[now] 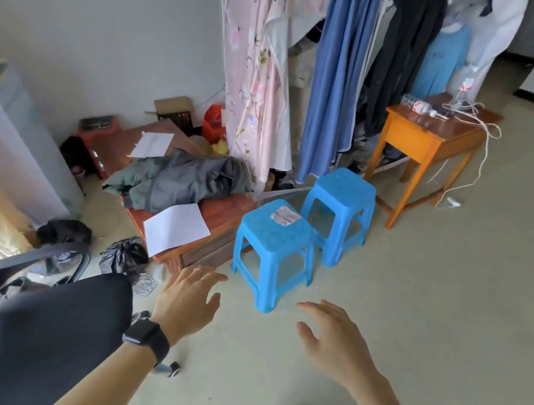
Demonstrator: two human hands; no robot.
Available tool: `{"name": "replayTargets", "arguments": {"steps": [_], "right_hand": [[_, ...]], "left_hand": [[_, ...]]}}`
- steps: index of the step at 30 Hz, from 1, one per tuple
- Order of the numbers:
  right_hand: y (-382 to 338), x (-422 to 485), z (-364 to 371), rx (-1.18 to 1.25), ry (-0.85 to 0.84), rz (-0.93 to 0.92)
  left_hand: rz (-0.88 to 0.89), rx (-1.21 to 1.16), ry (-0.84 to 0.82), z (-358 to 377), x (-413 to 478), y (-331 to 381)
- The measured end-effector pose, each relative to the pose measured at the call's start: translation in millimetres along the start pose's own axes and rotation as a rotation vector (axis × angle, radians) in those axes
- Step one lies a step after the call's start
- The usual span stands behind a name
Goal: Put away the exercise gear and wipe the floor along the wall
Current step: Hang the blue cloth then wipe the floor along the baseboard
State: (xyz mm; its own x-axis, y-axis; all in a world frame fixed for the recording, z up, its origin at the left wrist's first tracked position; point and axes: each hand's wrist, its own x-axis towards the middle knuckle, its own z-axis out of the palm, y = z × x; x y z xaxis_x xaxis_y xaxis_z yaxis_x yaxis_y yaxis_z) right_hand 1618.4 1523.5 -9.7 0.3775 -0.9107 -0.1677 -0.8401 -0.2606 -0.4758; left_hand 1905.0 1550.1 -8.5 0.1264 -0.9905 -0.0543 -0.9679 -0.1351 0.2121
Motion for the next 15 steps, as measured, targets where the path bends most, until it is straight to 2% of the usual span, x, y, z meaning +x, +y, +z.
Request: {"name": "replayTargets", "arguments": {"steps": [8, 15], "right_hand": [[36, 171, -11, -0.006, -0.116, 0.022], [67, 304, 7, 0.050, -0.181, 0.135]], "left_hand": [[-0.051, 0.042, -0.164, 9, 160, 1], [0.005, 0.034, -0.331, 51, 308, -5]]}}
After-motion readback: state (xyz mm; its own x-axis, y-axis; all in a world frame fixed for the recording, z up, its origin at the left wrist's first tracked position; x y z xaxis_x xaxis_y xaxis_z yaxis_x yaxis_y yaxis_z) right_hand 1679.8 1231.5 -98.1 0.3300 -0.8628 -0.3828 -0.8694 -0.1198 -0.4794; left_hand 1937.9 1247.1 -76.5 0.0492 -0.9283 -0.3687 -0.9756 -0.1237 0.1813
